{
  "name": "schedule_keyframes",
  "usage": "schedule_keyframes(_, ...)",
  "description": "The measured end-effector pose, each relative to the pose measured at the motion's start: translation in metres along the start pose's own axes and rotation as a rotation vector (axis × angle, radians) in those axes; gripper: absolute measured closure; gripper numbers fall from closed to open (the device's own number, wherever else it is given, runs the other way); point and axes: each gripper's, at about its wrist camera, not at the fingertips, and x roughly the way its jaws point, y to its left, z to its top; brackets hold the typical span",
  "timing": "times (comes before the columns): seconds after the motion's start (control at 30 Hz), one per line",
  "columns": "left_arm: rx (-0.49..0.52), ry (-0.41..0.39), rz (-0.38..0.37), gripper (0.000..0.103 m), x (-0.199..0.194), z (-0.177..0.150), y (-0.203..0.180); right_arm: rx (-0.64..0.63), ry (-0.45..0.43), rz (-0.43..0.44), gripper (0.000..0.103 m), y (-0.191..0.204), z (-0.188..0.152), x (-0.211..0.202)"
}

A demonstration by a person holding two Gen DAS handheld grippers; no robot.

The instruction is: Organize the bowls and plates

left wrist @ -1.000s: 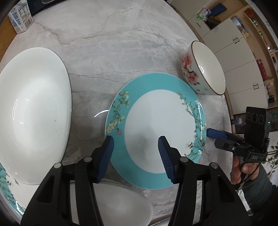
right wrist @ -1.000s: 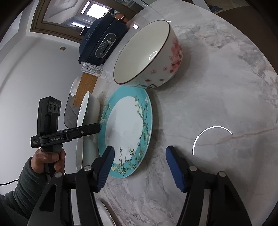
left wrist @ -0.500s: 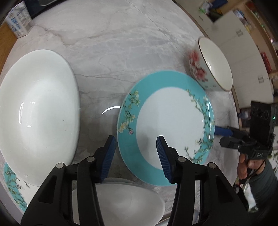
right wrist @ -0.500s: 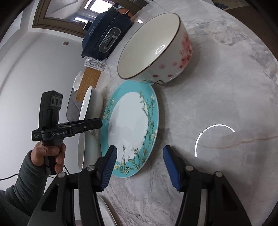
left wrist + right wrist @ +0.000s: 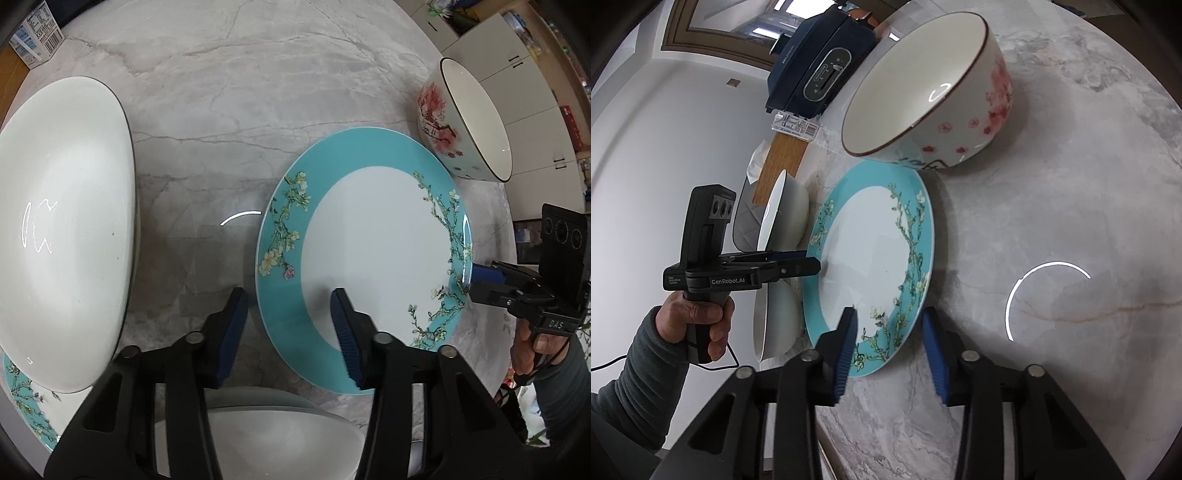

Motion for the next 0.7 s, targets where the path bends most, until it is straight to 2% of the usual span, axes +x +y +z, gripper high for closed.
schedule_keyframes(0.07,-0.004,0.000,0.009,0.080,-0.003,0.001,0.002,-0.002,0.009,-0.012,0.077,0.000,0.000,0.002)
schedule_keyframes(0.23,0.013,-0.002,0.011,0.081,-0.004,0.001,0.004,0.010,0.015,-0.029,0.092,-0.005,0.001,0.002)
schedule_keyframes(0.53,0.021,-0.027,0.040,0.083,-0.001,-0.002,-0.006,0.042,0.005,-0.078,0.092,-0.002,0.003,-0.001)
schedule_keyframes(0.7,0.015,-0.037,0.037,0.087,-0.005,-0.004,-0.008,0.062,0.002,-0.096,0.092,-0.002,0.000,-0.003)
